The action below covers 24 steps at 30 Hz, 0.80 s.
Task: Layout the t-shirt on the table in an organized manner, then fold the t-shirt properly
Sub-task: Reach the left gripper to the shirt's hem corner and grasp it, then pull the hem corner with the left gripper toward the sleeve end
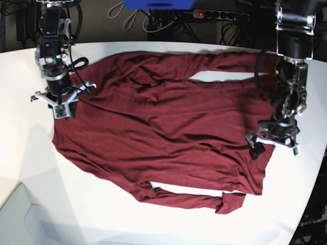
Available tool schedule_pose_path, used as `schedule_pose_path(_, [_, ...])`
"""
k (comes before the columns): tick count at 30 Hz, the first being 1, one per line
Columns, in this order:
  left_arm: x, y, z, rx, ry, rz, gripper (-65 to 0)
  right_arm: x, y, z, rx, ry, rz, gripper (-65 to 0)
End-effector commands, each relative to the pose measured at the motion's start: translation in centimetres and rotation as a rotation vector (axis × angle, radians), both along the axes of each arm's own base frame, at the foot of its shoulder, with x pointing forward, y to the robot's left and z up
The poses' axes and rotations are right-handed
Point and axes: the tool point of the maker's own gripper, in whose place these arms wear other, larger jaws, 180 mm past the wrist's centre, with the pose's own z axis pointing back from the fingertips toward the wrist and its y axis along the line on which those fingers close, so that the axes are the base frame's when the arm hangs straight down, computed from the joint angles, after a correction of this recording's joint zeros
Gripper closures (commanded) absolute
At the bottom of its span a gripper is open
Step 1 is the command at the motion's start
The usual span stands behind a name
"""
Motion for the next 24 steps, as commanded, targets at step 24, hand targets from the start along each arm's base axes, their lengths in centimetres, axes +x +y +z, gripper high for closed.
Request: schedule_pose_path(24, [-5.8,0.7,-7.2,0.152,0.200,0.007,-65.0,1.2,0.9,-5.6,0.083,0.142,0.083,-11.9])
